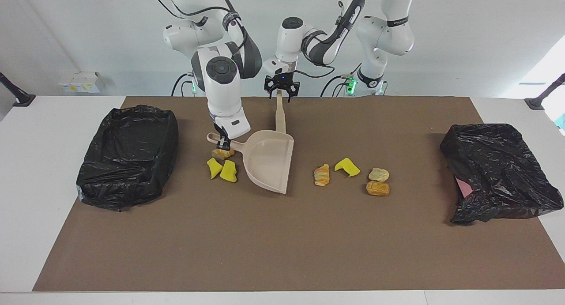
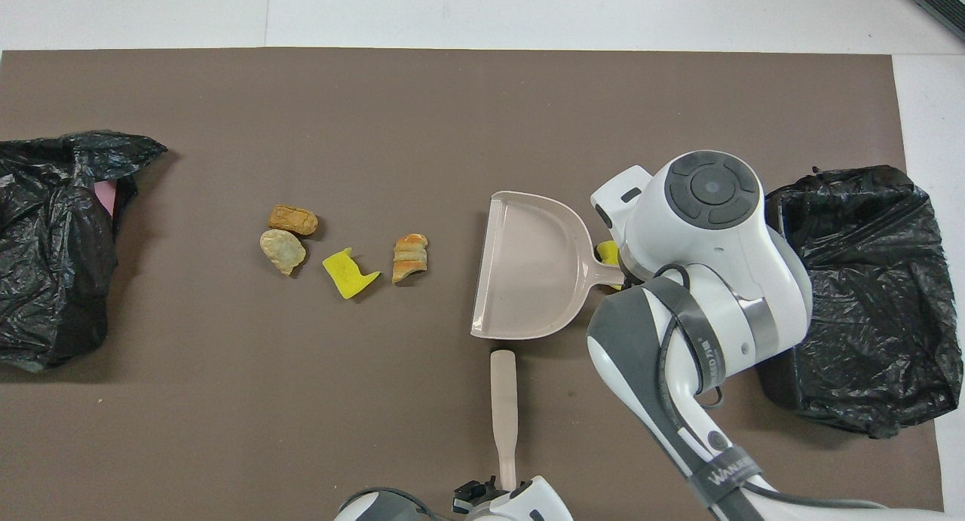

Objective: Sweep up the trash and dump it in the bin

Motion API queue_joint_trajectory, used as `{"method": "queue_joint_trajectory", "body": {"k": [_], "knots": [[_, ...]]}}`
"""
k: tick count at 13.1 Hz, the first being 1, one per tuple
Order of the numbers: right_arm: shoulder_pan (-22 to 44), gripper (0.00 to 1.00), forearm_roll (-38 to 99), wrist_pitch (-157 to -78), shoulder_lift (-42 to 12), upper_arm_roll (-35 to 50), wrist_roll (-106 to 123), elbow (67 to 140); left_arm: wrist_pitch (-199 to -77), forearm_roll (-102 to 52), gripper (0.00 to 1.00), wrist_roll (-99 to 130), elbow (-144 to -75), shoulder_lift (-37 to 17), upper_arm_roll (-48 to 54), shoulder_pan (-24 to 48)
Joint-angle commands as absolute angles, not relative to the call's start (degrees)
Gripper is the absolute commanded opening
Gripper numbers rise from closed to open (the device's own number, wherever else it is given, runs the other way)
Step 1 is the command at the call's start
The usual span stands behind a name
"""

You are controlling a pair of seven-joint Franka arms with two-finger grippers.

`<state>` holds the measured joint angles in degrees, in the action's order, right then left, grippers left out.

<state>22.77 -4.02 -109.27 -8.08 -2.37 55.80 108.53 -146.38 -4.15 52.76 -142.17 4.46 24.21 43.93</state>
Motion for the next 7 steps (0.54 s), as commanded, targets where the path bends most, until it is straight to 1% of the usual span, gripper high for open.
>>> {"method": "queue_joint_trajectory", "body": {"k": [1, 2, 5, 7], "knots": [[22.24, 0.00, -4.66, -111.53, -6.07, -2.20, 57.48, 111.70, -143.54, -3.52, 0.00, 54.05, -141.24, 4.30, 23.47, 44.56], [22.24, 0.00, -4.66, -111.53, -6.06, -2.20, 57.31, 111.71, -141.44, -3.52, 0.00, 53.97, -141.07, 5.09, 23.21, 44.30], [22.50, 0.00, -4.57, -111.62, -6.06, -2.11, 56.43, 111.45, -128.98, -3.52, 0.00, 53.79, -137.91, 8.86, 23.03, 42.11], [22.50, 0.00, -4.66, -111.62, -6.06, -2.11, 56.34, 111.53, -122.20, -3.52, 0.00, 53.53, -136.85, 11.50, 22.94, 42.01]]}}
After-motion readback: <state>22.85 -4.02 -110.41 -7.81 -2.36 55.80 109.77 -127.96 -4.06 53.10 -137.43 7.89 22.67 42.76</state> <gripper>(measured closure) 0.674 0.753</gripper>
